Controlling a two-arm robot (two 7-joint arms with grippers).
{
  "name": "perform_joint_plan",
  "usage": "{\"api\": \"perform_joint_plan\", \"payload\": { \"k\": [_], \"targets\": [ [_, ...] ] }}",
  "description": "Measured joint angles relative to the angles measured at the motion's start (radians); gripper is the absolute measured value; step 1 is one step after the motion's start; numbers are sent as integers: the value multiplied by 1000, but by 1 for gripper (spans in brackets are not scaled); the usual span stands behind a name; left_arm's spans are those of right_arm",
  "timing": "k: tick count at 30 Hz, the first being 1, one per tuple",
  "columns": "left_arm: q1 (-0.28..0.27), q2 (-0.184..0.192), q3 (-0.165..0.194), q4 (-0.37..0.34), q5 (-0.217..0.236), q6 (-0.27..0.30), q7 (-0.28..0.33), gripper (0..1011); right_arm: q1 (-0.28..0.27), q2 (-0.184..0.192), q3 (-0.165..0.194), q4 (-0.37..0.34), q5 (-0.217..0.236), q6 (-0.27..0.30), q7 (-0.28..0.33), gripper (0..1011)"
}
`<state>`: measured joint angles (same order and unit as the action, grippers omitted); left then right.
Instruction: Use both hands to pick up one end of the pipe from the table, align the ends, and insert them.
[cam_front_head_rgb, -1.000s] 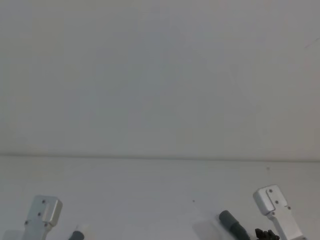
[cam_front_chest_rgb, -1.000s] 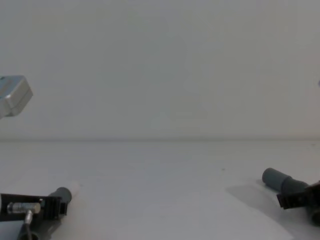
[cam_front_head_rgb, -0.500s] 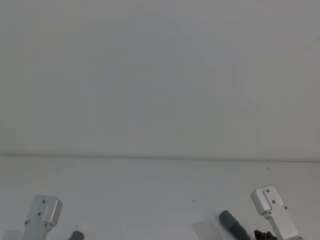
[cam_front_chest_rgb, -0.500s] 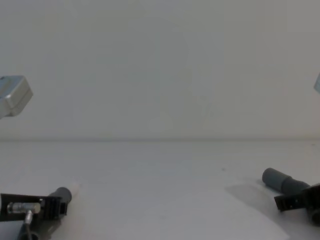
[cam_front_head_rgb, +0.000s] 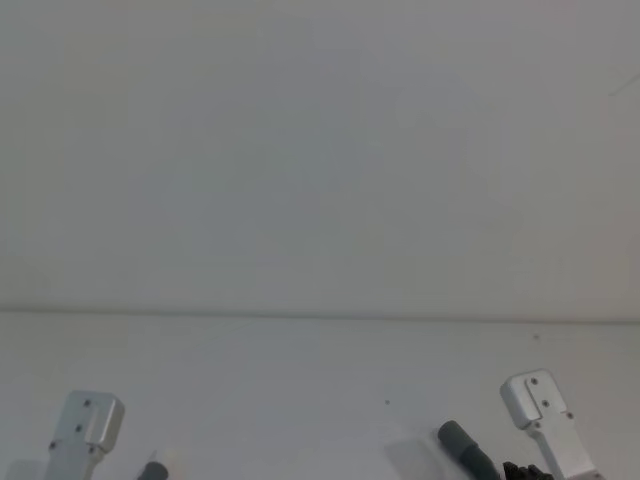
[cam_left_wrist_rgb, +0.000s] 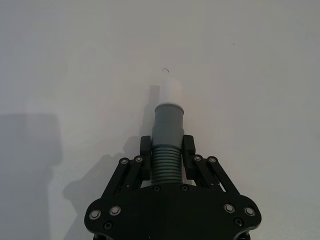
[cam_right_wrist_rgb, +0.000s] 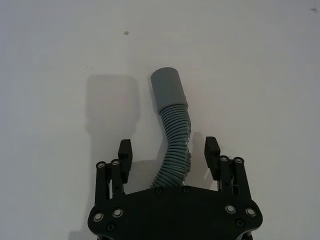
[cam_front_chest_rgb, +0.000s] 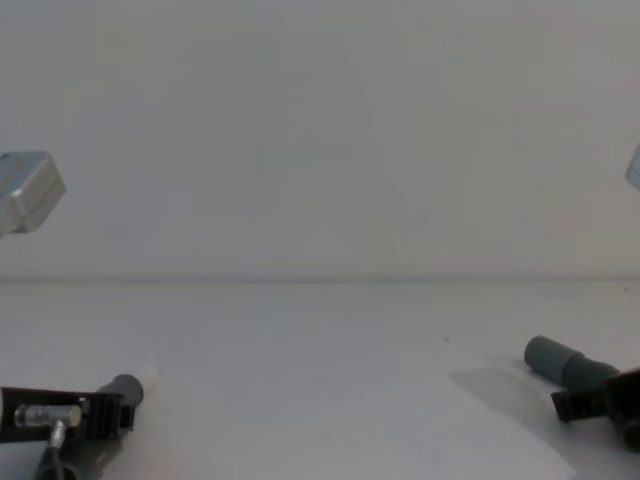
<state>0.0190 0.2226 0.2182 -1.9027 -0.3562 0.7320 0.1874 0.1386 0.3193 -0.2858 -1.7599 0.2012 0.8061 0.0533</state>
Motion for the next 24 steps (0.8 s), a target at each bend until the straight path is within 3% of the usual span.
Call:
{"api": "perform_joint_plan", "payload": {
  "k": [12, 17, 24],
  "targets": [
    [0, 0, 0, 0, 0, 0, 0, 334, 1, -4, 0, 2, -2, 2, -2, 545],
    [0, 0, 0, 0, 0, 0, 0, 334, 1, -4, 1, 2, -2, 3, -2, 342],
    [0, 0, 0, 0, 0, 0, 0, 334, 1, -5, 0, 2, -2, 3, -3, 195]
  ]
}}
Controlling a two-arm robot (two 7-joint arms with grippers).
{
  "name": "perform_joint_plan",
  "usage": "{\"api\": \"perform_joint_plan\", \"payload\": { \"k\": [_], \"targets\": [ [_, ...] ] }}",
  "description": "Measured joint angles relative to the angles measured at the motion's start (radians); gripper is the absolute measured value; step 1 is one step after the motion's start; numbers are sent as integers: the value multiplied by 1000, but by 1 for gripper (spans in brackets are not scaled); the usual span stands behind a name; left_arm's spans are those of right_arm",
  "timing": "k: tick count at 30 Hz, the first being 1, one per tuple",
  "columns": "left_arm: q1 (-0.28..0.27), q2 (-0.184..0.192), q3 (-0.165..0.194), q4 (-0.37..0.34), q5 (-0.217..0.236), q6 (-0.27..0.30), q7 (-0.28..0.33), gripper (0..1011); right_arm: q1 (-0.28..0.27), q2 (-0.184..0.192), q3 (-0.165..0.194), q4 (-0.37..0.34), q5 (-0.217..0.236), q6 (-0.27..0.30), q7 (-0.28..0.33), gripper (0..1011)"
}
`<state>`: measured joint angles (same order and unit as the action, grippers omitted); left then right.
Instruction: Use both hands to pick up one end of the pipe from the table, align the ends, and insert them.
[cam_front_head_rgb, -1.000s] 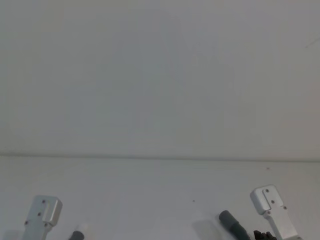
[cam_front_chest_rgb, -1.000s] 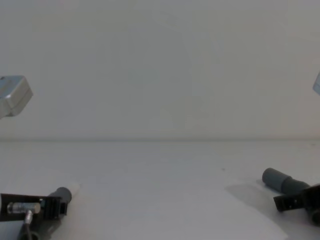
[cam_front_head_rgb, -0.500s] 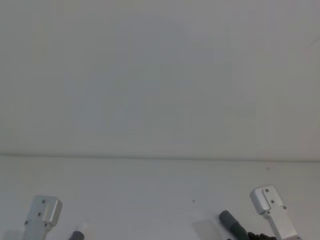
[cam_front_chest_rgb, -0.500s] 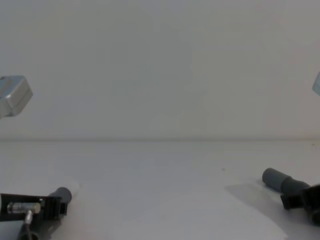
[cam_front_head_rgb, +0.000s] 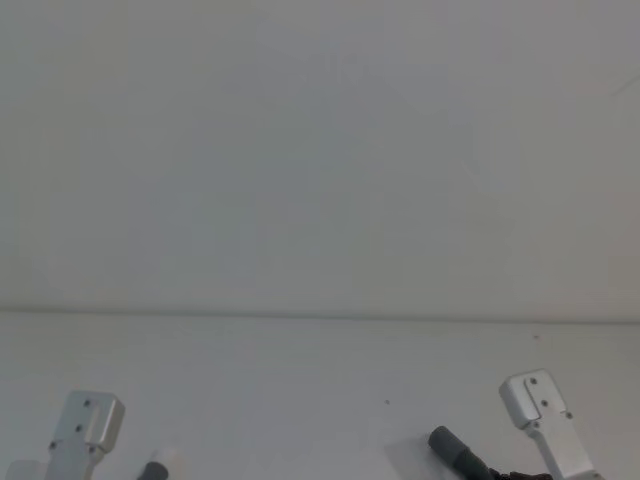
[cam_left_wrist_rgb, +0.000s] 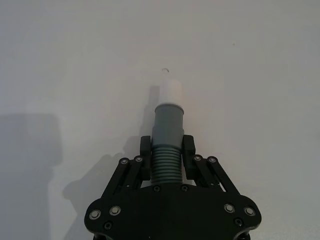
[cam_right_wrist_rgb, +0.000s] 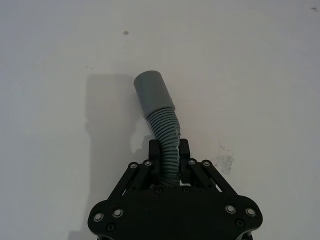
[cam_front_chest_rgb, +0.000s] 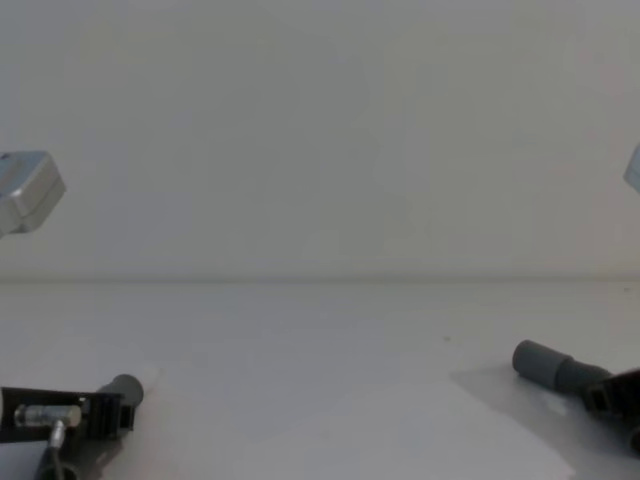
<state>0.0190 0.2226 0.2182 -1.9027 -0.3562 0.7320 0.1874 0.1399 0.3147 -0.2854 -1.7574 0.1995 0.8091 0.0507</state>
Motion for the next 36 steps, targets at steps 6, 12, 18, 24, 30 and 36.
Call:
{"api": "perform_joint_plan", "payload": {
  "k": [6, 12, 18, 24, 30, 36],
  "targets": [
    [0, 0, 0, 0, 0, 0, 0, 333, 0, -1, 0, 0, 0, 0, 0, 163],
    [0, 0, 0, 0, 0, 0, 0, 334, 0, -1, 0, 0, 0, 0, 0, 155],
    [-2, 2, 2, 1, 2, 0, -2, 334, -2, 4, -2, -1, 0, -5, 4, 152],
    [-8, 23, 16, 0, 12, -2, -25, 334, -10, 30, -13, -12, -4, -37, 38, 144],
    [-15, 63, 40, -20, 33, -22, -63, 333, -19, 63, -24, -28, -9, -77, 78, 144],
    [-15, 110, 57, -52, 54, -52, -104, 333, -35, 112, -33, -52, -14, -132, 135, 139]
  ]
}}
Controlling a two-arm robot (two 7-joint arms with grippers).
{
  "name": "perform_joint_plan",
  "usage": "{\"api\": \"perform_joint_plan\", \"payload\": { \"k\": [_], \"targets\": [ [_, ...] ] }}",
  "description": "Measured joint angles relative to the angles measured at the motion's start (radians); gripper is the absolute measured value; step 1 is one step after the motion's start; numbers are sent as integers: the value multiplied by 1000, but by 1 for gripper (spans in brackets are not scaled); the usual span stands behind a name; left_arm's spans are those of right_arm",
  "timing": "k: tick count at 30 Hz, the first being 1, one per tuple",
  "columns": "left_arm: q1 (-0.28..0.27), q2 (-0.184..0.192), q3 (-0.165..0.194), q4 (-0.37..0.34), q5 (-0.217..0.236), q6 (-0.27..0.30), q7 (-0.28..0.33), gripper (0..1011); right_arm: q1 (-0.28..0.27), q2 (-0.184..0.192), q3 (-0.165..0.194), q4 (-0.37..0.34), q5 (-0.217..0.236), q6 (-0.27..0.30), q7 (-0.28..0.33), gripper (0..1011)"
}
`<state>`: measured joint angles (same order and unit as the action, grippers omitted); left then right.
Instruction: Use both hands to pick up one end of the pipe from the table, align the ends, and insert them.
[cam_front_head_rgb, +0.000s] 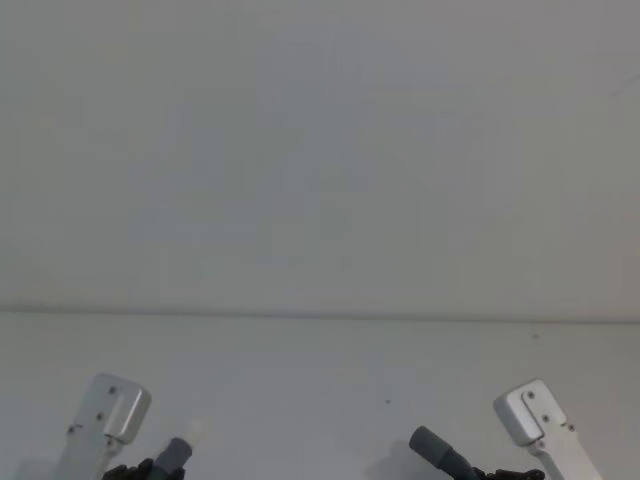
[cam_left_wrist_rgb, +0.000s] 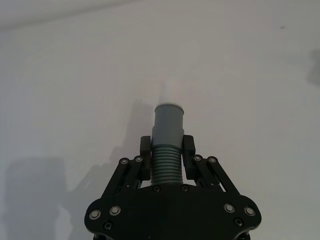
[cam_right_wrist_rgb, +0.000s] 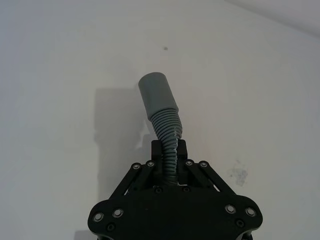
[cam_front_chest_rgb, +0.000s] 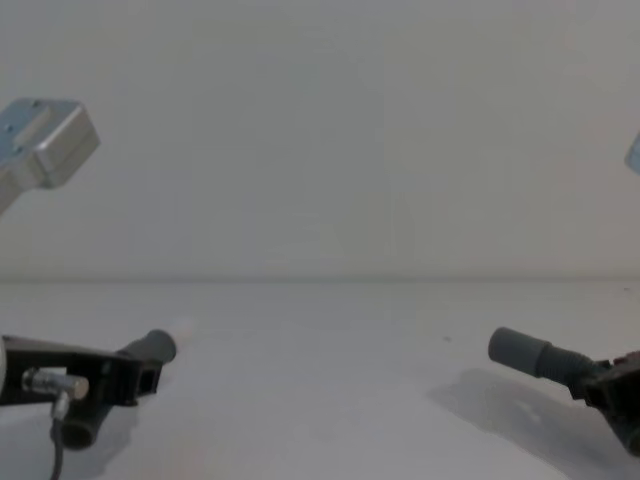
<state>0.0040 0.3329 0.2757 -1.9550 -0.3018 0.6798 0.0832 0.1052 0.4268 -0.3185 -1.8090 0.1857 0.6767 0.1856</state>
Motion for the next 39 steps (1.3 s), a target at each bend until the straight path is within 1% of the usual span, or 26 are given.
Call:
{"api": "perform_joint_plan", "payload": {
  "k": [3, 6, 9, 10, 11, 12, 13, 14, 15, 16, 17, 18, 19, 20, 22, 24, 26, 27, 29, 31, 34, 35, 36, 37, 38, 39],
  "targets": [
    [3, 26, 6, -18, 6, -17, -27, 333, -12, 36, -3, -18, -3, -40, 40, 135],
    [8, 53, 7, -36, 8, -39, -61, 333, -21, 60, -4, -29, -4, -66, 67, 134],
    [11, 71, 7, -47, 7, -52, -84, 333, -34, 93, -4, -44, -4, -100, 99, 130],
    [14, 85, 5, -55, 6, -61, -101, 334, -37, 101, -3, -47, -4, -109, 108, 128],
    [16, 98, 2, -61, 4, -69, -119, 334, -44, 117, -1, -55, -4, -129, 126, 126],
    [16, 98, 2, -61, 4, -69, -119, 334, -48, 127, 0, -58, -4, -138, 135, 126],
    [19, 111, -3, -68, 1, -77, -134, 333, -56, 143, 2, -67, -4, -157, 151, 127],
    [20, 115, -4, -70, 0, -80, -142, 333, -60, 151, 4, -70, -4, -166, 160, 126],
    [22, 128, -8, -75, -3, -88, -159, 334, -64, 159, 5, -73, -3, -178, 170, 126],
    [22, 128, -8, -75, -3, -88, -159, 334, -68, 167, 6, -77, -3, -184, 176, 126],
    [24, 141, -11, -80, -6, -95, -174, 334, -77, 187, 9, -84, -1, -207, 195, 125],
    [24, 144, -13, -82, -8, -98, -182, 333, -81, 195, 12, -88, 0, -217, 203, 125],
    [26, 157, -16, -86, -10, -105, -198, 334, -85, 204, 14, -92, 1, -229, 213, 125],
    [26, 163, -18, -88, -12, -110, -208, 334, -95, 222, 18, -99, 4, -249, 229, 125],
    [27, 173, -21, -91, -15, -115, -222, 333, -107, 241, 23, -107, 7, -274, 244, 125],
    [28, 198, -27, -95, -22, -130, -259, 333, -124, 271, 31, -116, 12, -306, 269, 125],
    [28, 209, -30, -97, -26, -138, -280, 334, -136, 288, 36, -123, 15, -326, 284, 125],
    [28, 216, -31, -98, -28, -141, -289, 334, -147, 306, 41, -129, 19, -347, 297, 125],
    [28, 233, -36, -100, -34, -150, -314, 334, -158, 322, 46, -135, 22, -372, 312, 125],
    [26, 250, -39, -102, -42, -161, -344, 334, -178, 347, 55, -144, 27, -401, 328, 125],
    [24, 268, -41, -103, -50, -171, -370, 333, -200, 376, 66, -154, 34, -437, 347, 125],
    [23, 279, -42, -104, -57, -179, -391, 334, -209, 387, 70, -158, 37, -451, 355, 119],
    [21, 286, -43, -104, -59, -182, -400, 333, -209, 387, 70, -158, 37, -451, 355, 119],
    [21, 289, -43, -104, -62, -185, -409, 334, -217, 397, 75, -162, 40, -464, 361, 117],
    [18, 301, -43, -104, -68, -192, -426, 334, -227, 408, 79, -166, 44, -479, 368, 117],
    [17, 306, -43, -104, -71, -196, -439, 334, -231, 412, 81, -168, 46, -486, 370, 116]
  ]
}}
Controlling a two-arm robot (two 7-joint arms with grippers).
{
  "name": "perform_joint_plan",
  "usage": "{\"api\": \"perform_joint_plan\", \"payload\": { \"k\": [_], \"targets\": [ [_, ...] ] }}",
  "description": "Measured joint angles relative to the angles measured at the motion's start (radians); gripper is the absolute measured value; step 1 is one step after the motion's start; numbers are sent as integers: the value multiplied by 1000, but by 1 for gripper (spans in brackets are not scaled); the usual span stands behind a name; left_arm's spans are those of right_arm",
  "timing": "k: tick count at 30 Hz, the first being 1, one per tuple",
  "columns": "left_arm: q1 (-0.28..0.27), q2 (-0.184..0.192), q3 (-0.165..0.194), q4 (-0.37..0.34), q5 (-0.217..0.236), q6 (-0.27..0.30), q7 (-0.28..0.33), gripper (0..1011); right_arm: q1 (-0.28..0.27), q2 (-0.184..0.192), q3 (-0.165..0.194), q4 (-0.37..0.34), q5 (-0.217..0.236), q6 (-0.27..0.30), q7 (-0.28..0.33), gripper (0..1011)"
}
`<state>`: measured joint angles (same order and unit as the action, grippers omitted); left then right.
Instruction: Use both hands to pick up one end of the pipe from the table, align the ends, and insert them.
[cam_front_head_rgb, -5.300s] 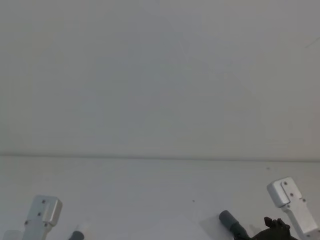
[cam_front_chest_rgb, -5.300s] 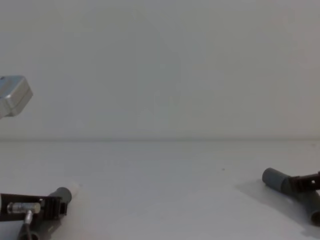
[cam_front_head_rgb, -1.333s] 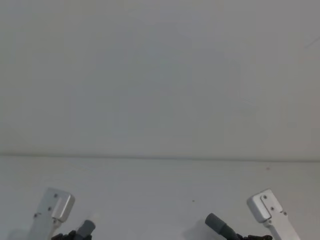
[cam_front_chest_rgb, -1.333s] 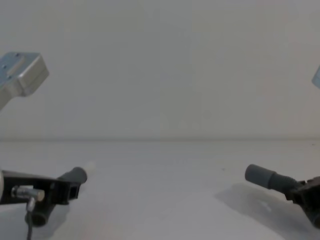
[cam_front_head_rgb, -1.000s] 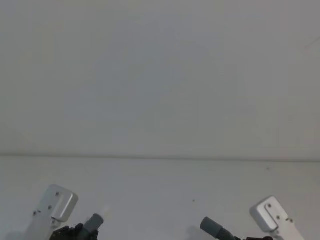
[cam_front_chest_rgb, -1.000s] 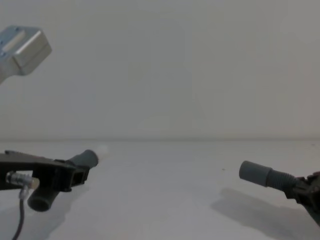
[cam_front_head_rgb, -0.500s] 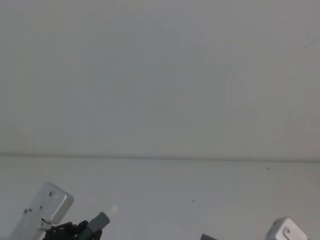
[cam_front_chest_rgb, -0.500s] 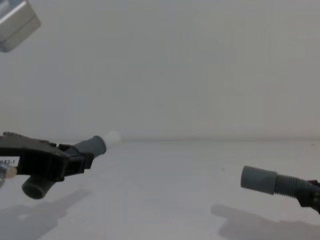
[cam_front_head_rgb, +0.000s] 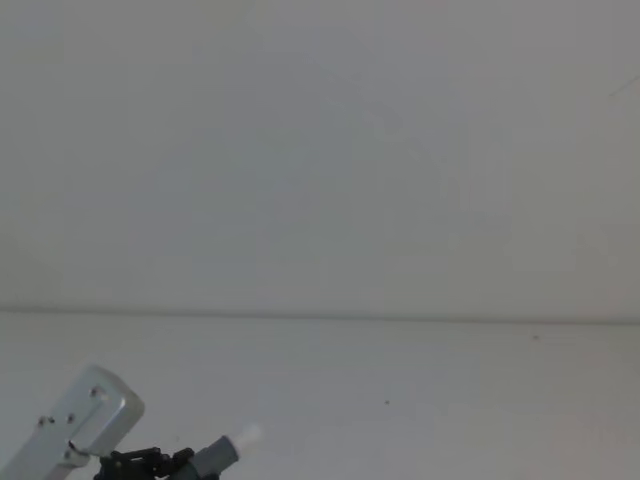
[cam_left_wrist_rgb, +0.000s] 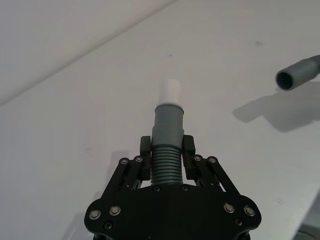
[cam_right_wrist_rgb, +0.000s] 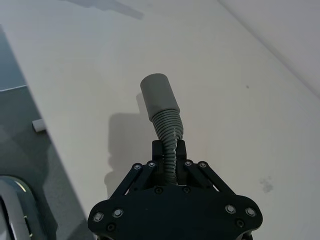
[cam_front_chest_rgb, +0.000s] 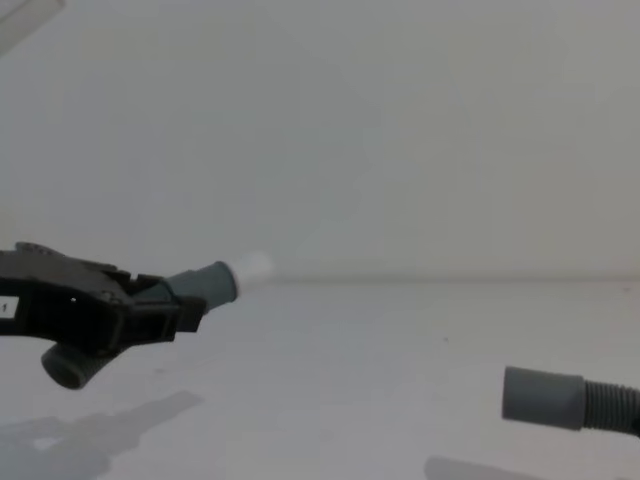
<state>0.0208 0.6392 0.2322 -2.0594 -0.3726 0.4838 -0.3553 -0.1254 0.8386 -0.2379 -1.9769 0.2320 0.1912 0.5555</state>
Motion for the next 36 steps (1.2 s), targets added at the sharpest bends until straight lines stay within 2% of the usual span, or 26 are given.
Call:
{"api": "perform_joint_plan", "payload": {
  "k": [7, 14, 27, 36],
  "targets": [
    [-14, 46, 6, 0, -27, -32, -88, 334, -28, 27, 14, -12, 16, -33, 12, 116],
    [-27, 76, 22, -1, -42, -49, -141, 333, -52, 39, 29, -20, 32, -46, 6, 116],
    [-52, 101, 74, -2, -46, -66, -201, 334, -105, 18, 73, -29, 66, -55, -44, 116],
    [-84, 110, 116, 12, -44, -72, -245, 334, -129, 21, 97, -22, 114, -88, -12, 112]
  ]
}}
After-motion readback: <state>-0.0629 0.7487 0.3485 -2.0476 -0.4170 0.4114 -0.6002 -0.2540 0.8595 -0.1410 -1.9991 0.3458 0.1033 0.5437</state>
